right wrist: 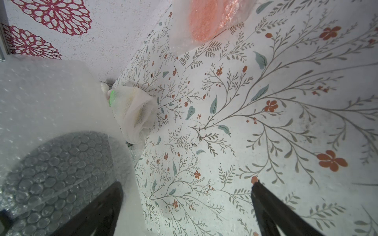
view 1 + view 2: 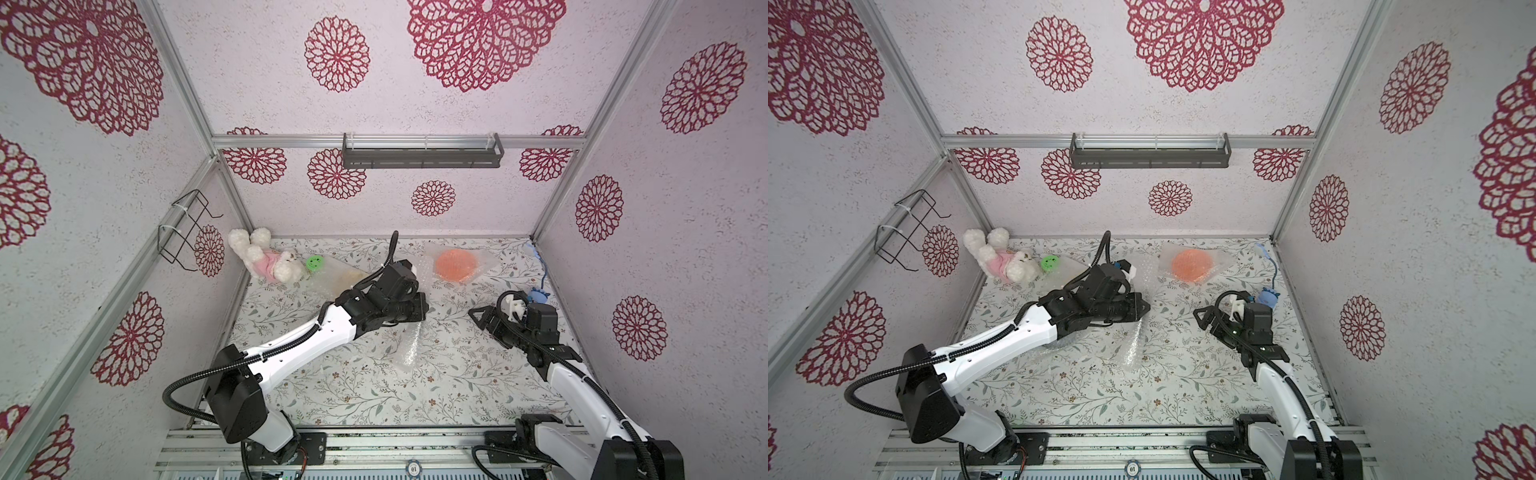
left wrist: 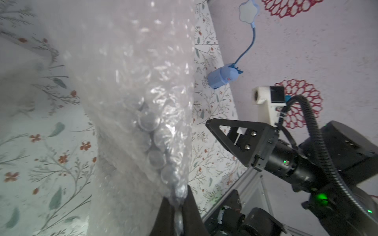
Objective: Unpack dinner plates from bubble wrap
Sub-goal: Unwrap the bubble wrap at the center of the board.
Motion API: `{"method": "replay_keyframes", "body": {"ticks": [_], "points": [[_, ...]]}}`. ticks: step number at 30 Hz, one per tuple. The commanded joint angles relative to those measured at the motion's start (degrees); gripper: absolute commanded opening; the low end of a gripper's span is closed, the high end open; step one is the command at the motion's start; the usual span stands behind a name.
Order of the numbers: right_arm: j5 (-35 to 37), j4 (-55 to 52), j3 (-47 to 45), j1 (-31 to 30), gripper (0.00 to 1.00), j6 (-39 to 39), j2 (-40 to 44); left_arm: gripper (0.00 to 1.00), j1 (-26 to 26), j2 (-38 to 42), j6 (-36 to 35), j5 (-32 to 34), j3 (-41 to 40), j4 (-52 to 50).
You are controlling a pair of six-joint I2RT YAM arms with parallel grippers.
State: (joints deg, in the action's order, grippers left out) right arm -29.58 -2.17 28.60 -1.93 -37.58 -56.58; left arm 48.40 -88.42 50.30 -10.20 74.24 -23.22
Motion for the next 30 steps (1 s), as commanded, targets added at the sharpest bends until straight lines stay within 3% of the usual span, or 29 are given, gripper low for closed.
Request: {"method": "replay_keyframes", "body": {"ticks": [1, 11, 26, 30], "points": [[0.77, 1.73, 0.15, -0.33, 0.99, 1.79, -0.19, 0.0, -2.16, 2.54, 5.41, -12.77, -5.85, 16.1], [2.49, 1.65, -0.65, -2.67, 0.99, 3.18, -0.4, 0.0, -9.53, 3.64, 16.53, -22.86, -20.45, 35.8], [8.48, 2.81, 0.36, -15.88, 0.99, 4.96, -5.59, 0.0, -16.08, -0.07, 19.26, -27.01, -29.9, 43.68], [8.88, 3.77, 0.75, -18.55, 0.98, 4.91, -8.1, 0.0, -17.36, -2.4, 23.05, -29.0, -32.54, 50.2]]}}
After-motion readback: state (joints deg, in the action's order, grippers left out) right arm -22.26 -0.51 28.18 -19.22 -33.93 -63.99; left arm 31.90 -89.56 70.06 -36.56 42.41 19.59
